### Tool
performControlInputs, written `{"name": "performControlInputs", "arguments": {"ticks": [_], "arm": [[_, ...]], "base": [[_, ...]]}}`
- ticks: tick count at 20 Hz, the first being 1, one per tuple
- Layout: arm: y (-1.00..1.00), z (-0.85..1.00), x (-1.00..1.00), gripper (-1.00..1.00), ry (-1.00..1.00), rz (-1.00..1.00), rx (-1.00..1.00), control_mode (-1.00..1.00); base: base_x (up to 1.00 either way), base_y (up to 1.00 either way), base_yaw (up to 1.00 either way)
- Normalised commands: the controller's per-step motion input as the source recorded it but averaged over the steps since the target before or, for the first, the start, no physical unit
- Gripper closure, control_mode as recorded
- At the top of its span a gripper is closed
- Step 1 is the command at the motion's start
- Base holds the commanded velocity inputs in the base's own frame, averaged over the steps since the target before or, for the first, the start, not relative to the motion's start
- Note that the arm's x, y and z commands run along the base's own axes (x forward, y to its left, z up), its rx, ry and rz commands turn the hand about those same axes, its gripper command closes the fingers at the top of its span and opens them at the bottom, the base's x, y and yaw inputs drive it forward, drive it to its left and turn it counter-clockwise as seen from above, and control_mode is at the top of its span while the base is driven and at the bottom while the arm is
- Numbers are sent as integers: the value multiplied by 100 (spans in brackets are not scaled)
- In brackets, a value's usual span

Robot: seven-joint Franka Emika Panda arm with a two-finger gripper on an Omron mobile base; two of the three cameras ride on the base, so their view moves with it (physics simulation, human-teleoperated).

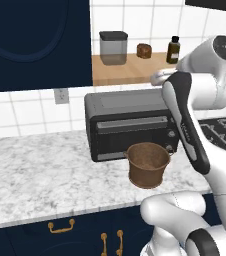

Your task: Open the cabinet, pick up the bread from the cabinet and place it in the basket. Then move the basket to the dining counter.

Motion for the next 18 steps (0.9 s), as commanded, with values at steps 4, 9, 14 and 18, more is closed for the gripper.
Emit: {"name": "performControlInputs", "arguments": {"ticks": [4,9,14,18], "arm": [[-48,17,73,-100,-3,0,9,-100],[-21,10,99,-100,0,0,6,-100],[-1,20,100,-100,3,0,3,-100],[0,51,97,-100,10,-1,0,-100]], "base": [[0,0,0],[0,0,0],[0,0,0],[0,0,0]]}}
